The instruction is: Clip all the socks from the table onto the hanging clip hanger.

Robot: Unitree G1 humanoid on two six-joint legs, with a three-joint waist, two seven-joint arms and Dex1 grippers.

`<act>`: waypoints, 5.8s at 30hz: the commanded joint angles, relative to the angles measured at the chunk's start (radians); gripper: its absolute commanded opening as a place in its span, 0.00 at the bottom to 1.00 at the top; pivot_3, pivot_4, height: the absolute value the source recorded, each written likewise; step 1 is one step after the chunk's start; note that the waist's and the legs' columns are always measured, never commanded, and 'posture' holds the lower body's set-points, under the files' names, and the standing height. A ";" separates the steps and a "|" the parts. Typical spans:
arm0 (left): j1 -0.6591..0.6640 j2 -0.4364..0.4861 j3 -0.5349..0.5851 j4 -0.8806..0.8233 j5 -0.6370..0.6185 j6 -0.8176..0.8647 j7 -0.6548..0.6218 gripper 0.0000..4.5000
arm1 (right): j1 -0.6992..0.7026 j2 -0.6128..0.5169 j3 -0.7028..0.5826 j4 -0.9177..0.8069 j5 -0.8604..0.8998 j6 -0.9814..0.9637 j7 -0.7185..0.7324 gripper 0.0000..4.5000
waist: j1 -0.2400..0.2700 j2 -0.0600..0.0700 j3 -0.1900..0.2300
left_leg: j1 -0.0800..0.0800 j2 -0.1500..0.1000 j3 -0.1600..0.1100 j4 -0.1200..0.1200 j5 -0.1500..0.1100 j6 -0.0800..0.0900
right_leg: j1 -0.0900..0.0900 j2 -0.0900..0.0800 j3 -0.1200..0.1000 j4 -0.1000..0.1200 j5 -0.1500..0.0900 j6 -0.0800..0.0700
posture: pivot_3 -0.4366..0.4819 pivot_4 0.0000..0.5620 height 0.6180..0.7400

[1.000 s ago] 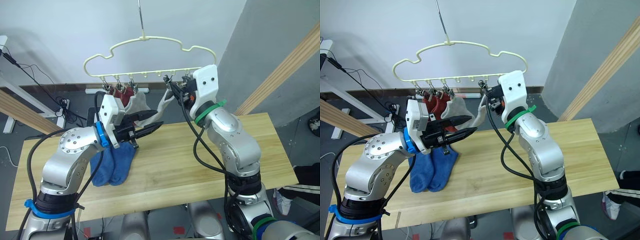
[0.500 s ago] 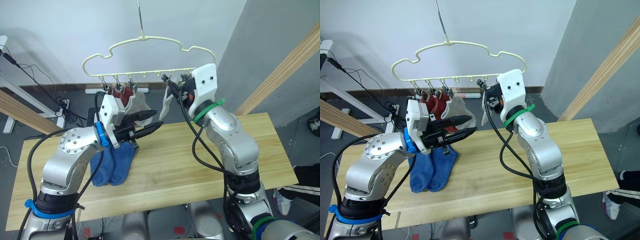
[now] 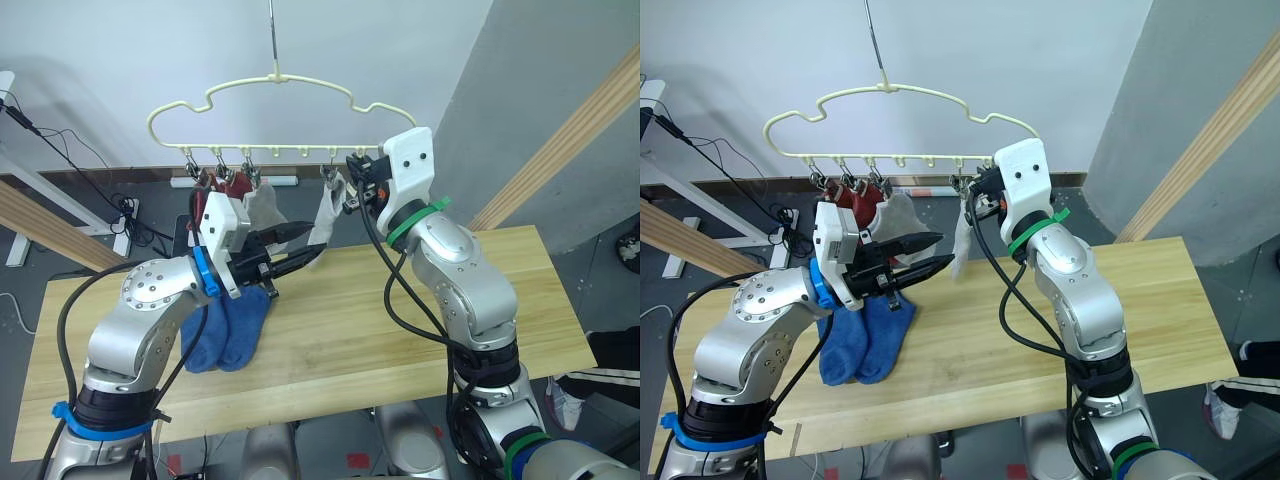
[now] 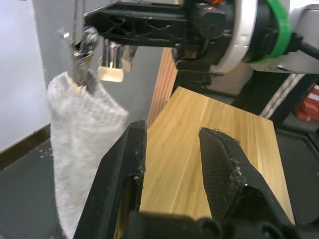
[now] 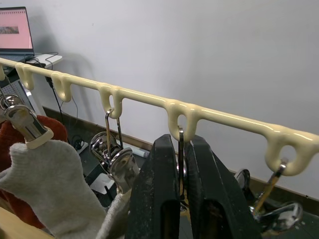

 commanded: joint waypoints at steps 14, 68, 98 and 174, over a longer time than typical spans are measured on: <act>0.385 -0.274 0.060 0.081 0.334 0.027 0.584 0.88 | -0.017 0.003 0.001 -0.025 0.011 -0.019 0.022 0.00 | 0.001 0.000 -0.006 | 0.000 0.000 -0.001 0.001 0.000 0.001 | 0.000 -0.001 -0.001 0.001 0.001 -0.001 | 0.25 0.56 1.00; 0.017 -0.425 -0.190 0.219 0.298 -0.191 0.279 0.00 | -0.013 -0.012 -0.008 -0.040 0.007 0.007 0.017 0.00 | -0.007 0.000 -0.018 | 0.001 -0.001 0.000 0.001 0.001 0.002 | 0.002 0.000 0.000 -0.002 0.002 0.000 | 0.19 0.56 1.00; -0.007 -0.617 -0.252 0.314 0.494 -0.435 0.536 0.00 | -0.016 0.011 -0.013 -0.039 0.010 0.039 -0.001 0.00 | -0.008 0.000 -0.018 | 0.000 -0.001 0.000 0.001 0.001 0.002 | 0.002 0.001 0.000 -0.002 0.002 0.000 | 0.18 0.55 1.00; -0.031 -0.041 0.045 -0.127 -0.091 0.043 0.075 0.64 | 0.113 -0.193 -0.026 -0.149 0.017 0.084 0.014 0.55 | -0.030 0.001 -0.019 | 0.001 -0.001 0.000 0.000 0.002 0.002 | 0.002 0.002 0.001 -0.002 0.002 0.001 | 0.22 0.52 1.00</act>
